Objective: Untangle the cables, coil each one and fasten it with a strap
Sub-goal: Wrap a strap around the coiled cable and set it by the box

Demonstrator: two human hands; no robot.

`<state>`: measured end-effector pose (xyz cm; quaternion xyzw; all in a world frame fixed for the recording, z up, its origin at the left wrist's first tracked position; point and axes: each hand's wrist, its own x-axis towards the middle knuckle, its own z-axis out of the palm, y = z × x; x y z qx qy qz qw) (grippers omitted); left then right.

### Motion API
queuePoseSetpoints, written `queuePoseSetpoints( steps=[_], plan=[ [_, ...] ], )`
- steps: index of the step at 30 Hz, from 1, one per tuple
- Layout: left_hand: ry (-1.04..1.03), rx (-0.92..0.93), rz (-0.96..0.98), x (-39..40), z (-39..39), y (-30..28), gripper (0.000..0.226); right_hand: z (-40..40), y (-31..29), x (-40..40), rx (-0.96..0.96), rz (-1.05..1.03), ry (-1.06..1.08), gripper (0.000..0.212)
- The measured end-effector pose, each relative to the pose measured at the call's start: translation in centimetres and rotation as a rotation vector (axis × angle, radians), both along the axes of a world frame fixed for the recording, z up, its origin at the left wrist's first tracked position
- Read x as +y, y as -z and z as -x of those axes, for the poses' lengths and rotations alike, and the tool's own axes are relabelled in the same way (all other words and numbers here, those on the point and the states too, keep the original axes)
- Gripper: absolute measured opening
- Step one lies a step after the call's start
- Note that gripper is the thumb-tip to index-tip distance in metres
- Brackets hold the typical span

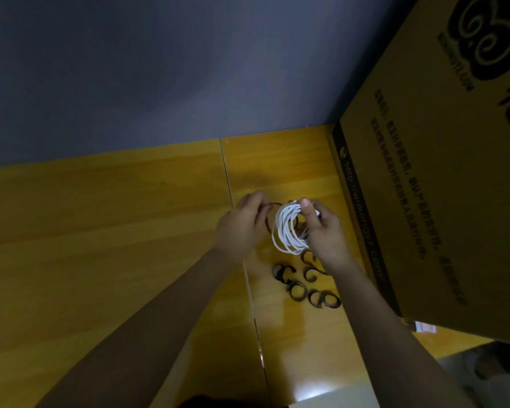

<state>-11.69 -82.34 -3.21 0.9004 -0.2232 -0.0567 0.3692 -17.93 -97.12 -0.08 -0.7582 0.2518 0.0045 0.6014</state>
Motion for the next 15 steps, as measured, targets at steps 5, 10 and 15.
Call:
queuePoseSetpoints(
  steps=[5,10,15],
  plan=[
    [-0.076,0.177,0.282,3.0,-0.1,-3.5,0.006,1.2,-1.9,2.9,-0.009,-0.018,-0.186,0.021],
    [-0.15,0.266,0.457,5.5,0.6,-7.0,0.017,2.2,-4.8,6.9,-0.12,-0.053,-0.231,0.02],
    [-0.218,0.313,0.568,7.7,2.1,-10.5,0.007,3.1,-6.6,9.9,-0.22,-0.037,-0.261,0.023]
  ],
)
